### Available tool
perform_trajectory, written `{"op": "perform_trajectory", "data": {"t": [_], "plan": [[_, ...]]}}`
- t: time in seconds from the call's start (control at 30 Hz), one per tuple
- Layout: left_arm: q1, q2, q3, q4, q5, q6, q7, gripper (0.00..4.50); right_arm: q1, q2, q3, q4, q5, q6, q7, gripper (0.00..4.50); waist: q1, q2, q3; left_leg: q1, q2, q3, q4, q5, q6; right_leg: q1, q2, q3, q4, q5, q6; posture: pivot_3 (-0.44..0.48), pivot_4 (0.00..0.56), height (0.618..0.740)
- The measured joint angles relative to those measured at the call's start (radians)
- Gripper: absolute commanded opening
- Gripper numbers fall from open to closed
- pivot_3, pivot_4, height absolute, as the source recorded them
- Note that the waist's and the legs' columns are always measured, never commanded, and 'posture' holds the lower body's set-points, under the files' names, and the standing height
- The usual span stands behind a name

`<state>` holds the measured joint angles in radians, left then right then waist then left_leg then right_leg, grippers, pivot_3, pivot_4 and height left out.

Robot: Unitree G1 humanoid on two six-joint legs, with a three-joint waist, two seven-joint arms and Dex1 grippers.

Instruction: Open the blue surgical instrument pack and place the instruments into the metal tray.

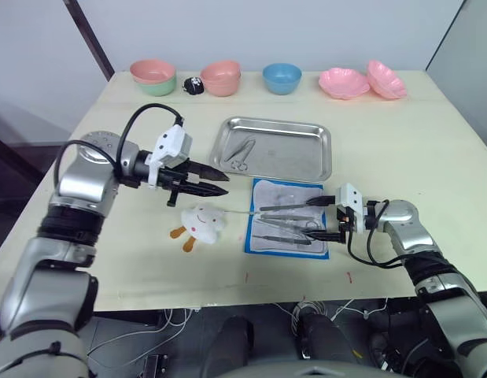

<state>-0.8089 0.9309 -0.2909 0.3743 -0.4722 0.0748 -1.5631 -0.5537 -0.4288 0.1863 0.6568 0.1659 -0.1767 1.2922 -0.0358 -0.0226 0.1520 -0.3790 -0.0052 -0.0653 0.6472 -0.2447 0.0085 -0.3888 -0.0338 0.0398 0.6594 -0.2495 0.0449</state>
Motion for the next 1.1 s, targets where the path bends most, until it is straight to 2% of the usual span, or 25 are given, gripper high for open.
{"op": "perform_trajectory", "data": {"t": [0.1,0.17,0.37,0.67,0.77,0.83,1.1], "plan": [[-0.019,0.032,-0.038,0.003,-0.038,-0.035,0.000,3.65,0.000,0.000,-0.001,0.001,0.000,-0.002,0.001,4.50,0.000,0.000,0.000,0.000,0.000,0.000,0.000,0.000,0.000,0.000,0.000,0.000,0.000,0.000,0.001,0.000,0.150,0.740],[-0.029,0.055,-0.072,0.005,-0.060,-0.043,0.000,4.39,0.000,0.000,-0.001,0.001,0.000,-0.002,0.000,4.50,0.000,0.000,0.000,0.000,0.000,0.001,0.000,0.000,0.000,0.000,0.000,0.000,0.000,-0.001,0.001,0.000,0.150,0.740],[-0.032,0.088,-0.116,0.016,-0.093,-0.066,-0.001,4.39,0.001,0.001,-0.002,0.001,0.000,-0.002,0.000,4.50,0.000,0.000,0.000,0.000,0.000,0.001,0.000,0.000,0.000,0.000,0.000,0.000,0.000,-0.002,0.003,0.000,0.150,0.740],[-0.071,-0.060,-0.123,0.121,-0.026,-0.135,-0.002,4.39,-0.003,0.006,-0.003,0.011,0.000,-0.011,-0.002,4.50,0.000,0.000,0.000,0.000,0.000,0.004,0.001,0.000,0.000,0.000,0.001,0.000,0.000,-0.002,0.003,0.000,0.150,0.740],[-0.077,-0.162,-0.123,0.183,0.038,-0.159,-0.002,3.76,-0.005,0.008,-0.004,0.021,0.000,-0.025,-0.003,4.50,0.000,0.000,0.000,0.000,-0.001,0.004,0.001,0.000,0.000,0.000,0.001,0.000,0.000,-0.001,0.003,0.000,0.150,0.740],[-0.077,-0.216,-0.119,0.228,0.083,-0.190,-0.002,2.94,-0.005,0.009,-0.004,0.022,0.000,-0.026,-0.003,4.50,-0.001,0.000,0.000,0.000,-0.001,0.004,0.001,0.000,0.000,0.000,0.001,0.000,0.000,-0.001,0.002,0.000,0.150,0.740],[-0.077,-0.388,-0.105,0.438,0.259,-0.337,0.039,2.94,-0.004,0.013,-0.006,0.024,0.000,-0.027,-0.006,4.50,-0.002,0.000,0.000,0.000,-0.002,0.004,0.001,0.000,0.000,0.000,0.002,0.000,0.000,0.000,0.000,0.000,0.150,0.740]]}}
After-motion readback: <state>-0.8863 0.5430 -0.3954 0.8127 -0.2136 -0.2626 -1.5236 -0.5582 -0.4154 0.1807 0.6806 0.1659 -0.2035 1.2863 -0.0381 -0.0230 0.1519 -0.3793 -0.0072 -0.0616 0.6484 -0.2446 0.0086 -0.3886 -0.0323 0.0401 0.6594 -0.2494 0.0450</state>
